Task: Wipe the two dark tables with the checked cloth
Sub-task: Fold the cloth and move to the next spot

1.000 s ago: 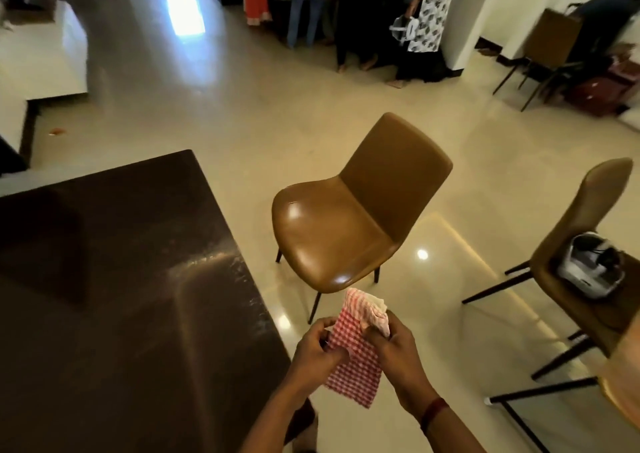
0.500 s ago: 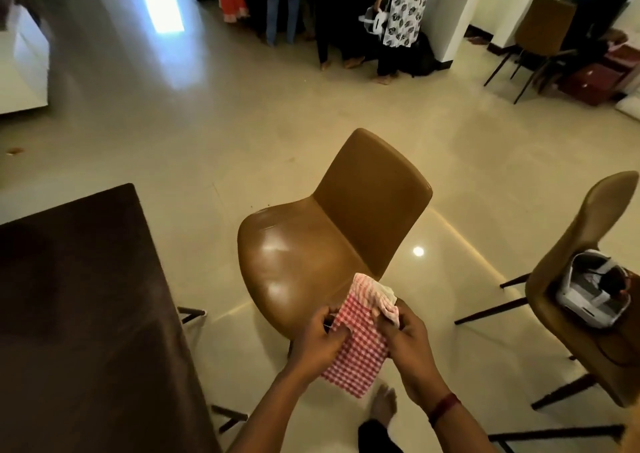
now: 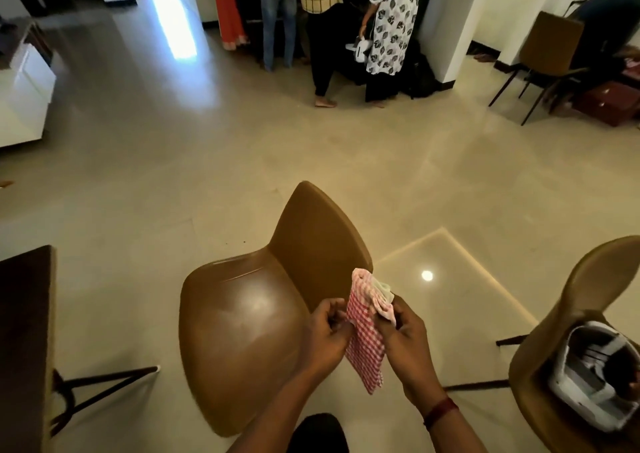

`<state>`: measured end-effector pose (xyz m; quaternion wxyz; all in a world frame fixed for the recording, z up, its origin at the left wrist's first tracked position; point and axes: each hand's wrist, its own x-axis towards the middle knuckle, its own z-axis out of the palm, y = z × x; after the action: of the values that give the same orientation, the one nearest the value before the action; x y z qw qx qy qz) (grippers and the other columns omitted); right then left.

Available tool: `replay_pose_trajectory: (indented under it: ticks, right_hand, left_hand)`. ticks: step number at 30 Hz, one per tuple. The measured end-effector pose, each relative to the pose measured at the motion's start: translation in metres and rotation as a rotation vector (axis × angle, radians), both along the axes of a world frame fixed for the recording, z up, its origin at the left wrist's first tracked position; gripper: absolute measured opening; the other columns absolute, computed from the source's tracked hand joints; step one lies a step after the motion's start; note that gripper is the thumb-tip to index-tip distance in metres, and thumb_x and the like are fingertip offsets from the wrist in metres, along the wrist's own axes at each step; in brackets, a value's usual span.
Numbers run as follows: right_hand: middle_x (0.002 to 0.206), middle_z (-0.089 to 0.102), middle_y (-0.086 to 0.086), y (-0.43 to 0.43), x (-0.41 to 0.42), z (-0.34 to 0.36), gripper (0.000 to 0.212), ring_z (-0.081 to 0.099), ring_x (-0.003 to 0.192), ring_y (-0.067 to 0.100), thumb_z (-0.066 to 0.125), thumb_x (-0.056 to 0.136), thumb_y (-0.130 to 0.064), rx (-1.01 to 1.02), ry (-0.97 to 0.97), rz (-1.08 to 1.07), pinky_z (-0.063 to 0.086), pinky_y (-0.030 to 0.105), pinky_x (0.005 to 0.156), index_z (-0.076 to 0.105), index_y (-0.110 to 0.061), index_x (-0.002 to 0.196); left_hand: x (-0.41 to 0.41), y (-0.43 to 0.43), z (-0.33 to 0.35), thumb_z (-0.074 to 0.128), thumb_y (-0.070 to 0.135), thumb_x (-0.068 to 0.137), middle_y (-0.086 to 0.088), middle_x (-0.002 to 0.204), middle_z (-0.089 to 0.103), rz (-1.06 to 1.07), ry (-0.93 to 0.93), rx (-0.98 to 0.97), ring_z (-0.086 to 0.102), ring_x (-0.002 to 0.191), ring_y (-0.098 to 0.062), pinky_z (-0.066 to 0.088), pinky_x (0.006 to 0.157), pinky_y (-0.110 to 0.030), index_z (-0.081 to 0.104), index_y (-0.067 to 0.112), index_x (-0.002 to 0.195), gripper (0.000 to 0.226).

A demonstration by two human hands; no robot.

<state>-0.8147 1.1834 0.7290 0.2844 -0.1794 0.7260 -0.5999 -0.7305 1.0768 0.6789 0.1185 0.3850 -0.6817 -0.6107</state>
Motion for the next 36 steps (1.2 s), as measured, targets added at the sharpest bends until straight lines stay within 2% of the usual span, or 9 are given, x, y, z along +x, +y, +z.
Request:
replay_pose_trajectory:
  ticks: [4, 10, 13, 16, 19, 25, 30, 34, 36]
  right_hand:
    - [0.101, 0.07, -0.02, -0.02, -0.063, 0.005, 0.032, 0.065, 0.093, 0.001, 0.055, 0.094, -0.018, -0.006, 0.034, 0.009, 0.054, 0.026, 0.078, 0.062, -0.046, 0.108]
    - [0.107, 0.07, -0.014, -0.076, -0.167, 0.003, 0.032, 0.066, 0.097, 0.005, 0.055, 0.094, -0.017, 0.021, 0.082, 0.042, 0.056, 0.035, 0.085, 0.062, -0.034, 0.12]
    - [0.106, 0.071, -0.015, -0.109, -0.21, 0.009, 0.029, 0.066, 0.095, 0.004, 0.055, 0.094, -0.021, 0.049, 0.088, 0.082, 0.057, 0.034, 0.084, 0.062, -0.033, 0.12]
    - [0.103, 0.071, -0.015, -0.147, -0.251, 0.011, 0.028, 0.067, 0.095, 0.004, 0.055, 0.094, -0.02, 0.065, 0.094, 0.139, 0.057, 0.031, 0.081, 0.063, -0.033, 0.118]
    - [0.102, 0.071, -0.017, -0.181, -0.281, 0.01, 0.028, 0.066, 0.094, 0.001, 0.055, 0.094, -0.019, 0.062, 0.088, 0.203, 0.055, 0.02, 0.073, 0.062, -0.036, 0.115]
    - [0.099, 0.07, -0.024, -0.251, -0.32, 0.01, 0.03, 0.066, 0.093, -0.002, 0.056, 0.094, -0.018, 0.092, 0.058, 0.356, 0.053, 0.015, 0.07, 0.06, -0.043, 0.109]
    - [0.102, 0.071, -0.02, -0.323, -0.36, -0.01, 0.03, 0.066, 0.095, 0.001, 0.054, 0.095, -0.016, 0.103, -0.024, 0.506, 0.053, 0.017, 0.072, 0.062, -0.041, 0.108]
    - [0.108, 0.07, -0.018, -0.371, -0.377, -0.019, 0.036, 0.065, 0.101, 0.003, 0.052, 0.094, -0.006, 0.075, -0.067, 0.655, 0.054, 0.021, 0.081, 0.062, -0.032, 0.117]
    - [0.112, 0.069, -0.019, -0.395, -0.389, -0.022, 0.043, 0.063, 0.105, 0.003, 0.051, 0.092, -0.001, 0.072, -0.088, 0.763, 0.052, 0.022, 0.085, 0.06, -0.034, 0.118]
  left_hand:
    - [-0.07, -0.019, 0.001, 0.064, 0.024, 0.089, 0.011, 0.104, 0.066, 0.116, 0.048, 0.027, 0.065, 0.098, -0.008, 0.058, 0.086, -0.041, 0.059, 0.036, 0.113, 0.027]
    - [-0.18, -0.068, -0.001, 0.062, 0.013, 0.091, 0.003, 0.104, 0.065, 0.284, 0.129, 0.094, 0.063, 0.097, -0.012, 0.058, 0.085, -0.039, 0.059, 0.031, 0.111, 0.027]
    - [-0.221, -0.089, -0.003, 0.063, 0.017, 0.092, 0.006, 0.105, 0.063, 0.373, 0.142, 0.13, 0.061, 0.097, -0.011, 0.057, 0.081, -0.032, 0.057, 0.033, 0.11, 0.025]
    - [-0.259, -0.118, -0.002, 0.066, 0.014, 0.09, 0.006, 0.103, 0.064, 0.445, 0.112, 0.041, 0.062, 0.093, -0.009, 0.054, 0.073, -0.02, 0.056, 0.03, 0.108, 0.027]
    - [-0.284, -0.147, 0.001, 0.065, 0.015, 0.09, 0.009, 0.102, 0.063, 0.474, 0.093, -0.007, 0.061, 0.092, -0.006, 0.054, 0.073, -0.019, 0.055, 0.026, 0.113, 0.028]
    - [-0.304, -0.195, 0.001, 0.066, 0.01, 0.088, 0.007, 0.107, 0.063, 0.62, 0.126, 0.056, 0.062, 0.098, -0.008, 0.051, 0.069, -0.014, 0.054, 0.026, 0.115, 0.033]
    - [-0.326, -0.236, -0.02, 0.069, 0.011, 0.086, 0.009, 0.123, 0.06, 0.707, 0.131, 0.083, 0.057, 0.112, -0.005, 0.05, 0.098, -0.035, 0.051, 0.027, 0.125, 0.046]
    - [-0.33, -0.253, -0.029, 0.073, 0.011, 0.083, 0.015, 0.13, 0.055, 0.751, 0.09, 0.08, 0.052, 0.118, 0.001, 0.044, 0.104, -0.034, 0.046, 0.034, 0.128, 0.057]
    - [-0.342, -0.264, -0.021, 0.077, 0.012, 0.08, 0.015, 0.13, 0.055, 0.811, 0.076, 0.061, 0.052, 0.118, 0.003, 0.045, 0.103, -0.033, 0.046, 0.038, 0.125, 0.061]
